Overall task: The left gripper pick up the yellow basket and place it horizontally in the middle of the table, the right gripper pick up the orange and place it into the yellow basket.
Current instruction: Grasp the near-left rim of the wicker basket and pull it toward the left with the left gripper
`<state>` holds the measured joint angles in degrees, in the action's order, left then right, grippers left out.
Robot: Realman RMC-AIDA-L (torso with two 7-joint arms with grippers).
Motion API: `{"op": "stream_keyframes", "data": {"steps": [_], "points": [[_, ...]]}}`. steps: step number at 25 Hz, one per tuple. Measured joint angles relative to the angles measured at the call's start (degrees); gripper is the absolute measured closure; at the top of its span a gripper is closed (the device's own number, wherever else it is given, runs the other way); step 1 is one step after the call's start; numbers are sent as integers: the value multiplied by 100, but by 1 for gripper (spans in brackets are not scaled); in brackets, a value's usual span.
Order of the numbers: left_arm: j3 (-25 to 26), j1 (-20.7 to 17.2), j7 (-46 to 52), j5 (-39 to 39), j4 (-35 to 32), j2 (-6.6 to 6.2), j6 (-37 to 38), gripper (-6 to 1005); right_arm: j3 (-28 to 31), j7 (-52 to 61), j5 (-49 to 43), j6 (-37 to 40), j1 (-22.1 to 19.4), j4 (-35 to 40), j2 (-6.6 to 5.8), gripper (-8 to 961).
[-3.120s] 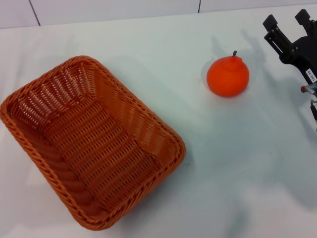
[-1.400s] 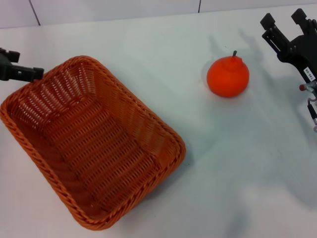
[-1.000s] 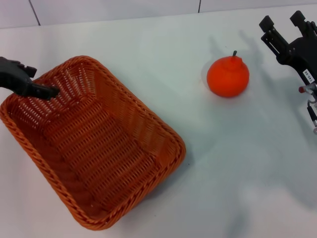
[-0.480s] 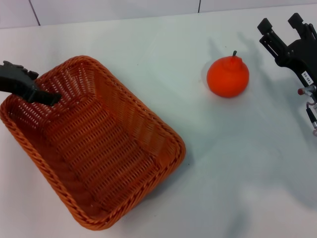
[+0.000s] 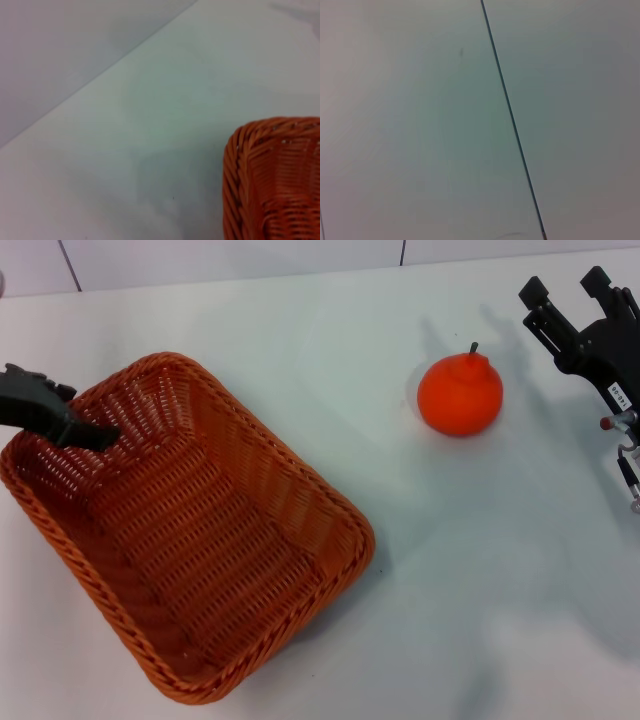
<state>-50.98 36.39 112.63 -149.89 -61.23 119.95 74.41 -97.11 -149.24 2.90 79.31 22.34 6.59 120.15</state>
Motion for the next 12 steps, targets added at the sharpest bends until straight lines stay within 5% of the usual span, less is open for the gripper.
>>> {"op": "stream_keyframes", "data": {"steps": [12], "points": [[4, -21, 5, -262, -79, 102, 17, 276, 12, 0, 1, -84, 15, 13, 0, 23]]}}
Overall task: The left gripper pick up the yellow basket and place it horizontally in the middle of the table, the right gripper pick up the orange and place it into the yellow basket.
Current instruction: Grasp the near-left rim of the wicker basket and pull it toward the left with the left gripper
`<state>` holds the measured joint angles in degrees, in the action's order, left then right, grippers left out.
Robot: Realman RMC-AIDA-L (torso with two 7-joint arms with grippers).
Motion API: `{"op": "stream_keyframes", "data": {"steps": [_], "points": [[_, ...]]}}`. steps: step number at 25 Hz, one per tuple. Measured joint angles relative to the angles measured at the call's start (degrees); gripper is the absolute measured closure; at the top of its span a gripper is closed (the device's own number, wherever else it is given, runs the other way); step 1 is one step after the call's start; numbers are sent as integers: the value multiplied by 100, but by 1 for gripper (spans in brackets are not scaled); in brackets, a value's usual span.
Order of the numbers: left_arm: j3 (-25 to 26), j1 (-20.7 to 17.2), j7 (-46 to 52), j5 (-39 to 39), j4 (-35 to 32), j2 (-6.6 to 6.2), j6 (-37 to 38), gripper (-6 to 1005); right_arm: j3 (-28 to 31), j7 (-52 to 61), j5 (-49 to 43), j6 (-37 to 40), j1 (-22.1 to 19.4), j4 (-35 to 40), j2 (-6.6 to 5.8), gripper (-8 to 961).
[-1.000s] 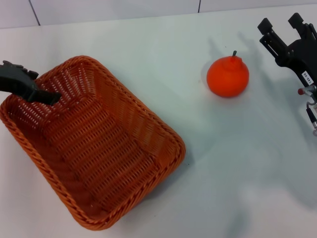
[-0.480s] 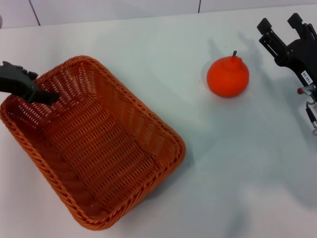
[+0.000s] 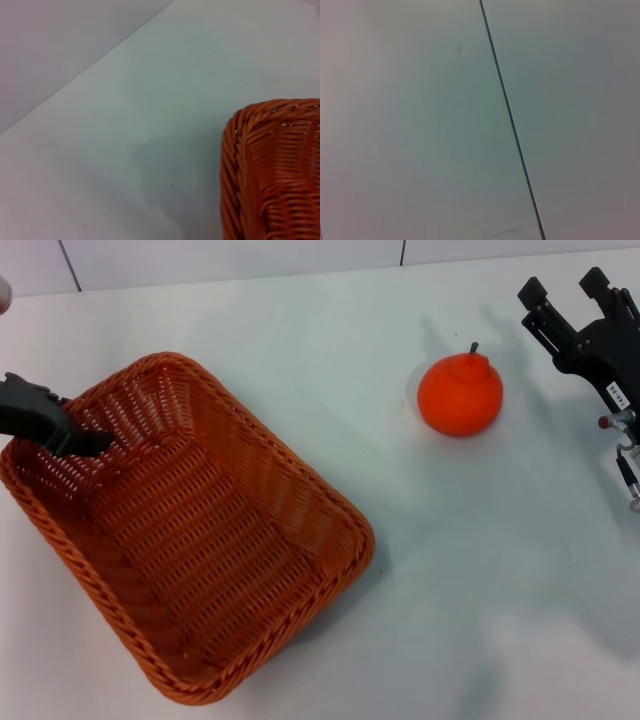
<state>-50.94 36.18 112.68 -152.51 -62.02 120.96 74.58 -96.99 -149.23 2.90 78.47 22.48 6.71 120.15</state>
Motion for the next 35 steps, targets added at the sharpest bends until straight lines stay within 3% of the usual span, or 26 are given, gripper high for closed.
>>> {"op": "stream_keyframes", "data": {"steps": [10, 19, 23, 35], "points": [[-12, -11, -42, -38, -90, -37, 122, 609, 14, 95, 34, -7, -17, -12, 0, 23], [177, 109, 161, -45, -139, -68, 401, 710, 14, 126, 46, -7, -21, -13, 0, 23], [373, 247, 583, -45, -145, -150, 613, 737, 14, 129, 42, -8, -25, -13, 0, 23], [444, 751, 2280, -46, 354, -563, 1309, 799, 14, 138, 9, -7, -12, -12, 0, 23]]}}
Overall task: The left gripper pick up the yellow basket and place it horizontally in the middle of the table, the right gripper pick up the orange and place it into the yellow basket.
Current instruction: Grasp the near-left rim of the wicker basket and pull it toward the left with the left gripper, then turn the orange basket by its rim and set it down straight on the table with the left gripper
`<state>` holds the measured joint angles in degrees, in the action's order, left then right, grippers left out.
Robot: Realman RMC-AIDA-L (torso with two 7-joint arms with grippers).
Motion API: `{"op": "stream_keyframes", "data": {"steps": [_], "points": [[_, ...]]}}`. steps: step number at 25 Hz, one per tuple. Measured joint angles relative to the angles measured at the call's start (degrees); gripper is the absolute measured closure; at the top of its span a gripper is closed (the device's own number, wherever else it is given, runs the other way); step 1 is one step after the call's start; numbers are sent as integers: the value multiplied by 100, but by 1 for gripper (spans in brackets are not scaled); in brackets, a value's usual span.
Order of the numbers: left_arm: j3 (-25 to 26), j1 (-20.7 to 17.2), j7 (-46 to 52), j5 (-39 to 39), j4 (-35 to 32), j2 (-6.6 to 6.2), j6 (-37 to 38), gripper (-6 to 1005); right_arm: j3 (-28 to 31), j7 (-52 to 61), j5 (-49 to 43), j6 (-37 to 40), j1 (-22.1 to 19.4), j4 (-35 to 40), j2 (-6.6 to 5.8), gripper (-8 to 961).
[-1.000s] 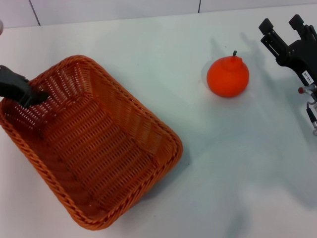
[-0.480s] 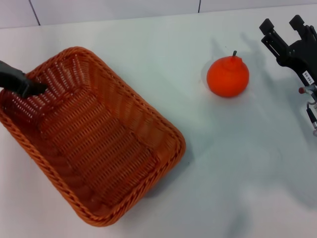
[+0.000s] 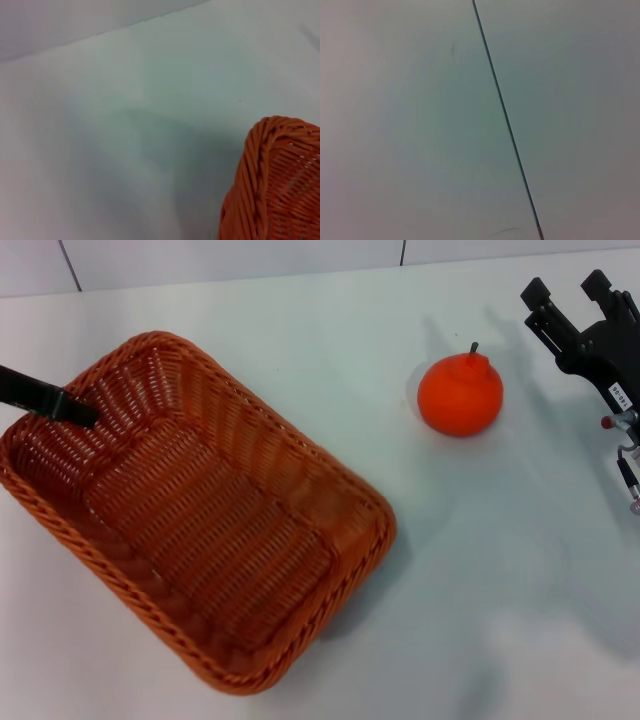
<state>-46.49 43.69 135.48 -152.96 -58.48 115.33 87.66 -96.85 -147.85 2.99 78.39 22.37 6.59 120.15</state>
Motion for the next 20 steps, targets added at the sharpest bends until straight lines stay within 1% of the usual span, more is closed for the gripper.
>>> {"op": "stream_keyframes", "data": {"steps": [3, 7, 13, 20], "points": [[141, 65, 208, 17, 206, -108, 31, 816, -4, 6, 0, 0, 1, 0, 0, 23], [645, 141, 257, 43, 413, -189, 150, 831, -12, 31, 0, -33, 4, 0, 0, 23], [1184, 181, 234, 221, 718, -312, 321, 841, -4, 146, 0, -146, 10, 0, 0, 23], [1931, 51, 287, 350, 986, -343, 296, 846, 0, 149, 4, -220, 16, 0, 0, 23]]}}
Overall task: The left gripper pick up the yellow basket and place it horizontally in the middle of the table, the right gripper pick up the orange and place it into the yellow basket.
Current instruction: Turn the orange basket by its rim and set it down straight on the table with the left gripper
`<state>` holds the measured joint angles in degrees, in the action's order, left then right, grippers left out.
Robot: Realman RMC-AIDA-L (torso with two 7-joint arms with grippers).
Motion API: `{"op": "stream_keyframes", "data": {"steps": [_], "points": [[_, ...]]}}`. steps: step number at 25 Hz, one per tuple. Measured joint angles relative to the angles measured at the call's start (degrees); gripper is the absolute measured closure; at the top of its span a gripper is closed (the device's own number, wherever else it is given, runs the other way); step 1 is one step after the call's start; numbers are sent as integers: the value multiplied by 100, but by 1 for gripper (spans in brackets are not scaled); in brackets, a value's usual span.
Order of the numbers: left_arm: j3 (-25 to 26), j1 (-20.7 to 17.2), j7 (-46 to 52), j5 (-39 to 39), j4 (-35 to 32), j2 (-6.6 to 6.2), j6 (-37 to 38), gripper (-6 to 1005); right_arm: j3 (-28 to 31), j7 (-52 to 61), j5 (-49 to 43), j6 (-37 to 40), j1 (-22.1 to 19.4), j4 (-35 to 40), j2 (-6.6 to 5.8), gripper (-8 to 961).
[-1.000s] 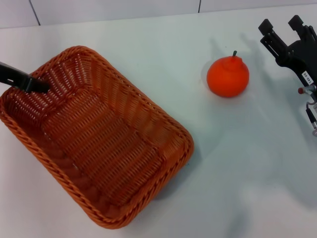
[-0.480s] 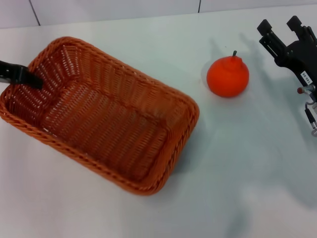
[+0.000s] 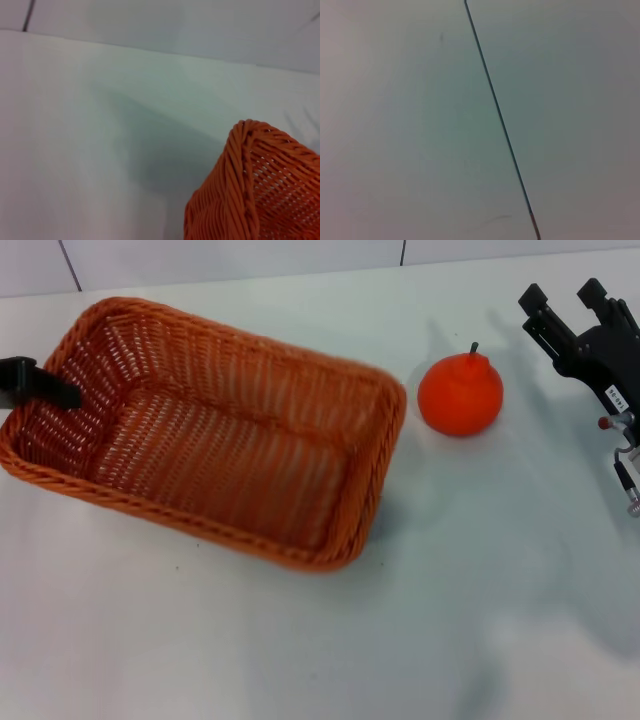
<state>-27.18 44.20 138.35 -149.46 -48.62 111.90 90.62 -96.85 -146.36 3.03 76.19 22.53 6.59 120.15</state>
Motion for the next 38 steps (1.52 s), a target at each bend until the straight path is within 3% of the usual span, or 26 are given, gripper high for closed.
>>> {"op": "stream_keyframes", "data": {"steps": [4, 9, 16, 22, 28, 38], "points": [[394, -108, 19, 7, 135, 18, -74, 846, 0, 2, 3, -111, 16, 11, 0, 23], [725, -301, 25, 206, 153, 128, -170, 847, 0, 2, 7, -212, 24, 36, 0, 24], [835, -653, 29, 687, 59, 403, -473, 847, 0, 2, 28, -312, 32, 44, 0, 24], [828, -878, 37, 732, -260, 710, -909, 846, 8, 2, 31, -367, 42, 54, 0, 24], [815, -959, 41, 733, -538, 937, -1094, 841, 17, 2, 31, -386, 41, 48, 0, 24], [767, -1009, 41, 742, -602, 1000, -1165, 817, 18, 2, 31, -386, 28, 35, 0, 24]]}}
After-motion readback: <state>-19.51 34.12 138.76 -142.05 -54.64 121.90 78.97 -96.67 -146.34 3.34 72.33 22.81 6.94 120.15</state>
